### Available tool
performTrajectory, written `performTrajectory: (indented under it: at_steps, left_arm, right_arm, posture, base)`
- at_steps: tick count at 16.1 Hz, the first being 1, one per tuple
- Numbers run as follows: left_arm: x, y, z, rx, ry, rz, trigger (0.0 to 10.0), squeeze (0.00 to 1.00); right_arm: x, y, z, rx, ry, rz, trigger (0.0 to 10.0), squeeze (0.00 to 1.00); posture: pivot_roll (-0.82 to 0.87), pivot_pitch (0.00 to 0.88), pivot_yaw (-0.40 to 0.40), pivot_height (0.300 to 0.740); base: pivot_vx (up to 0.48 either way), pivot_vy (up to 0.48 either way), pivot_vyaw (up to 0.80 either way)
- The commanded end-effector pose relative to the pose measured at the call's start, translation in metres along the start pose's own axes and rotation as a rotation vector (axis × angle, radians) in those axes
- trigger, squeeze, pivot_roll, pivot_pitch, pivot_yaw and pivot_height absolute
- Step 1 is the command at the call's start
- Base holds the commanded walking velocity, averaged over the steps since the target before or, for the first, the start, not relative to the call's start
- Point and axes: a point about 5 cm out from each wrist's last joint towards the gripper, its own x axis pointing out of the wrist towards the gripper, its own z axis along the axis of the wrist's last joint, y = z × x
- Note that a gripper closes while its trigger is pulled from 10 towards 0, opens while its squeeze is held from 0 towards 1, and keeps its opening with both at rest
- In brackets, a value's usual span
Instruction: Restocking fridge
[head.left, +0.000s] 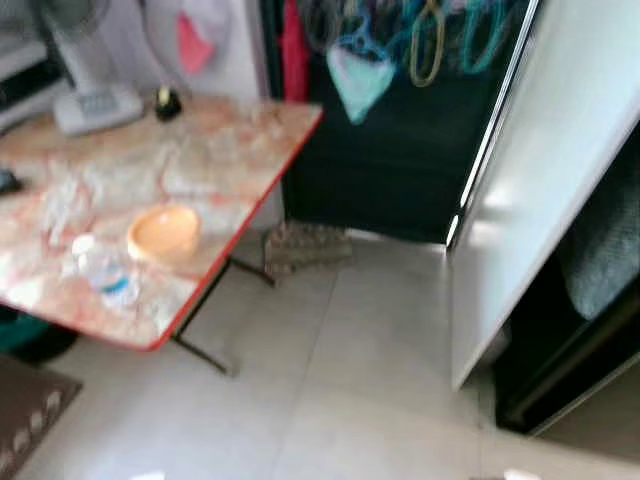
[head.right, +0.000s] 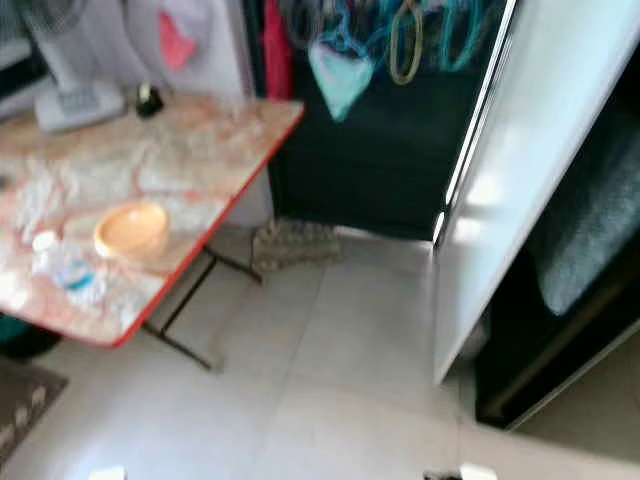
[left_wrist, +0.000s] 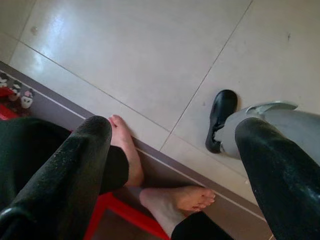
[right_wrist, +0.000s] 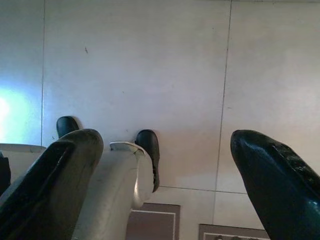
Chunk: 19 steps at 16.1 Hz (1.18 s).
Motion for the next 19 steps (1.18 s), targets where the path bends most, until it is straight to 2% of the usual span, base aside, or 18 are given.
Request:
performTrajectory:
  at_steps: [1,3,5,9,12,15,17,19]
  left_arm:
    - [-0.0015,0.0019,-0.0071,-0.010,0.020,0.007,10.0,0.00]
    - [-0.0015,0.0019,-0.0071,-0.010,0.020,0.007,10.0,0.00]
    - [-0.0017,0.0029,-0.0085,0.013,0.031,0.005,10.0,0.00]
    - [-0.0016,0.0019,-0.0079,0.017,0.028,-0.005,10.0,0.00]
    - [-0.0012,0.0014,-0.0063,0.014,0.025,-0.002,10.0,0.00]
    - [-0.0007,0.0009,-0.0047,0.006,0.021,0.006,10.0,0.00]
    - [-0.0007,0.0008,-0.0047,-0.002,0.021,0.013,10.0,0.00]
    - [-0.0008,0.0011,-0.0051,-0.007,0.021,0.018,10.0,0.00]
  right_arm:
    - [-0.0005,-0.0012,-0.0014,0.003,0.007,-0.002,10.0,0.00]
    - [-0.0005,-0.0012,-0.0014,0.003,0.007,-0.002,10.0,0.00]
    - [-0.0007,-0.0013,-0.0013,-0.035,-0.001,-0.004,10.0,0.00]
    - [-0.0004,-0.0001,-0.0015,-0.033,0.006,0.010,10.0,0.00]
    - [-0.0001,0.0000,-0.0010,-0.013,0.008,0.003,10.0,0.00]
    - [0.0001,0.0001,0.0017,-0.015,0.006,0.011,10.0,0.00]
    - [-0.0001,-0.0006,0.0044,-0.049,-0.005,0.016,10.0,0.00]
    - [-0.0003,-0.0014,0.0045,-0.056,-0.006,0.011,10.0,0.00]
  posture:
    - [0.11,0.031,-0.021,0.740]
    - [0.11,0.031,-0.021,0.740]
    - [0.10,0.002,-0.019,0.740]
    - [0.10,0.000,-0.018,0.740]
    - [0.11,0.000,-0.024,0.740]
    - [0.11,0.021,-0.029,0.740]
    - [0.12,0.038,-0.036,0.740]
    - [0.12,0.056,-0.039,0.740]
  base:
    - [0.000,0.000,0.00]
    - [0.000,0.000,0.00]
    - [0.396,0.000,0.79]
    - [0.305,0.000,0.59]
    - [0.316,0.000,0.00]
    - [0.315,0.000,0.00]
    - [0.313,0.000,0.00]
    - [0.289,0.000,0.75]
